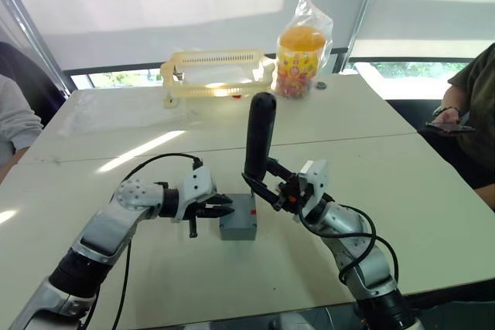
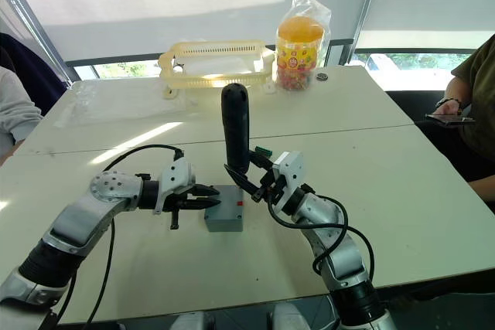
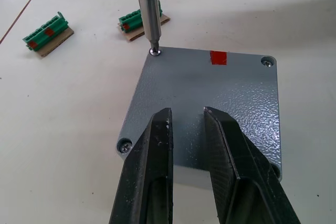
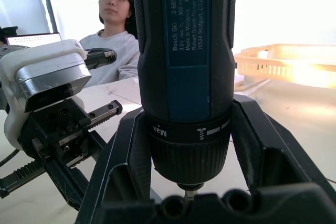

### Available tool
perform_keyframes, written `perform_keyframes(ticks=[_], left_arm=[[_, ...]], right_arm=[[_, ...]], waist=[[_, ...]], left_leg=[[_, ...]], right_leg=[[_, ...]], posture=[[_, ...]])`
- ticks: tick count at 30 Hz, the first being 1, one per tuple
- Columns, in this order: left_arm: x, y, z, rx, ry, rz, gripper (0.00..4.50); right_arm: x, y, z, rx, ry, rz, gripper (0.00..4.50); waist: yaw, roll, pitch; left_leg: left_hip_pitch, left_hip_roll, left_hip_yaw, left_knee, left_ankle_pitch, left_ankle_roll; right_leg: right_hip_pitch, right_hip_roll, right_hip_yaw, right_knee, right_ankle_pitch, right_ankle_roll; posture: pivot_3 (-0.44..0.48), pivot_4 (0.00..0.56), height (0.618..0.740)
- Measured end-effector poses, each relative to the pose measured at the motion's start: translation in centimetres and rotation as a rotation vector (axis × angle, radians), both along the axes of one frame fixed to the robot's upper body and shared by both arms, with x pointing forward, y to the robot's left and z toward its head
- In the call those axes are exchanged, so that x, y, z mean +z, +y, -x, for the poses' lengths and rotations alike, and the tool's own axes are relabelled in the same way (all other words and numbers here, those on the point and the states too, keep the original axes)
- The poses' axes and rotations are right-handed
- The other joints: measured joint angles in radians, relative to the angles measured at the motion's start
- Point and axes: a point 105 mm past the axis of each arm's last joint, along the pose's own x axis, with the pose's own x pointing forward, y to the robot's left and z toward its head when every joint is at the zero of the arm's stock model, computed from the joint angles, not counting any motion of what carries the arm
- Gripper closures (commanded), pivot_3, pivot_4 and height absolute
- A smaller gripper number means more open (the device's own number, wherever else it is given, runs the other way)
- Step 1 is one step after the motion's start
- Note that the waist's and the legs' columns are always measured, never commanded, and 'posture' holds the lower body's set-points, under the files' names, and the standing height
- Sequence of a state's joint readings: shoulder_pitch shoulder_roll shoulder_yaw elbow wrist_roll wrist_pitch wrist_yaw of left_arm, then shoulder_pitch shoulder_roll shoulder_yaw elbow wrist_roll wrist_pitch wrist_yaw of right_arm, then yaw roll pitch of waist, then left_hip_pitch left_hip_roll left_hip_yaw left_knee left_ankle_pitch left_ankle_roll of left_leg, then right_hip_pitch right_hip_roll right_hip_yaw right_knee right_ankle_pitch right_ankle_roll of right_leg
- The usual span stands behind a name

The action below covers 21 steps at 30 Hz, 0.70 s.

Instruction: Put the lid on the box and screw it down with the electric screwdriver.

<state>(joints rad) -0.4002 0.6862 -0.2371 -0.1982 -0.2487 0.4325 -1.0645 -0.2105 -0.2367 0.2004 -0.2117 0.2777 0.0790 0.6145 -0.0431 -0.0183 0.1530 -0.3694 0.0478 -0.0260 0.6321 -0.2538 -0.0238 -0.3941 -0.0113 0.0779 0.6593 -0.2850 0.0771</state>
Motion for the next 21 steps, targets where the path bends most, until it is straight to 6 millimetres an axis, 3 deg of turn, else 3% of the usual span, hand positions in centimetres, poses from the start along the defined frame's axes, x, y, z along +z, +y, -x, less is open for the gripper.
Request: perform_keyframes(ticks=[21], left_arm=[[-0.19,-0.14,0.03,-0.004,0.007,0.002,3.56]], right_arm=[[-0.26,-0.08,0.0,0.002,0.005,0.021,2.76]], waist=[[0.0,-0.002,-0.006]], left_leg=[[0.001,0.0,0.0,-0.003,0.0,0.0]], right_leg=[[0.001,-0.001,0.0,-0.004,-0.001,-0.001]], posture=[[0.0,0.15,0.74]])
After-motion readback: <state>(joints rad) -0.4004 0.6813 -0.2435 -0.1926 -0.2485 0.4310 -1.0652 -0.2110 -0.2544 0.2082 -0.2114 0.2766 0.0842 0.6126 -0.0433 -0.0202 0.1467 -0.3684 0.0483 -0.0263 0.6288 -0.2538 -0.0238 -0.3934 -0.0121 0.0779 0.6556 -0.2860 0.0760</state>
